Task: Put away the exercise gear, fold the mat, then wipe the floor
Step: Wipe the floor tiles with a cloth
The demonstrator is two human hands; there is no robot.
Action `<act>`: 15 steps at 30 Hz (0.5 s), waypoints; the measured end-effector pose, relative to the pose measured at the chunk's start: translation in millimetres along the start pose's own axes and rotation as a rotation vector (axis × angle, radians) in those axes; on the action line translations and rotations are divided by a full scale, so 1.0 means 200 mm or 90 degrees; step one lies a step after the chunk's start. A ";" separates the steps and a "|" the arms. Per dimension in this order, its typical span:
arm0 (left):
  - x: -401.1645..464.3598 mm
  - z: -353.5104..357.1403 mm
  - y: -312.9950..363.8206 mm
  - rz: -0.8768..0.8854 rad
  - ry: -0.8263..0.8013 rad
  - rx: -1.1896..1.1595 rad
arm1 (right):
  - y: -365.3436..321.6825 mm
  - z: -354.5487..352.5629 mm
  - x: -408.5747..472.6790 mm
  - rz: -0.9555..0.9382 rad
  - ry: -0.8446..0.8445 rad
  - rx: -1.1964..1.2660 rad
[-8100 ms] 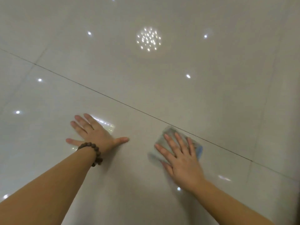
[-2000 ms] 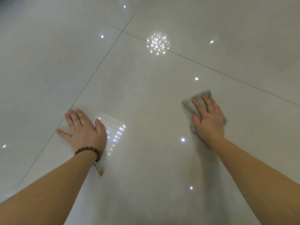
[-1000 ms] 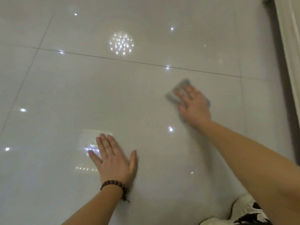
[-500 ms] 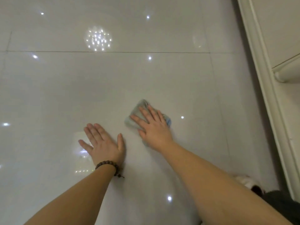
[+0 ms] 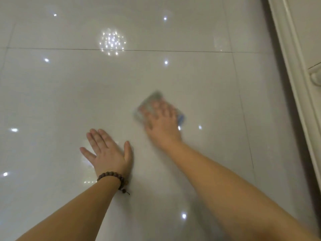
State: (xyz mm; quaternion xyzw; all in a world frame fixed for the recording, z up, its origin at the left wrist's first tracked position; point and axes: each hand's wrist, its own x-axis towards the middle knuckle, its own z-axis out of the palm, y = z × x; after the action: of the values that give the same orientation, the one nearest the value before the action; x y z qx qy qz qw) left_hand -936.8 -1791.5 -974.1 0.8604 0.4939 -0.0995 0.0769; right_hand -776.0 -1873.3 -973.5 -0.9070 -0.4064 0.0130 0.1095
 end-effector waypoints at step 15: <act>0.00 0.01 -0.01 0.008 0.018 -0.021 | 0.04 -0.04 -0.43 0.162 0.057 -0.028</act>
State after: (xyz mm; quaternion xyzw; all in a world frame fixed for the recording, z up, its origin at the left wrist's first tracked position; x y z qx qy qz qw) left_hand -938.7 -1791.9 -975.7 0.8633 0.4914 -0.0785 0.0843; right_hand -827.3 -1942.8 -973.1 -0.9531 -0.2830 -0.0229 0.1052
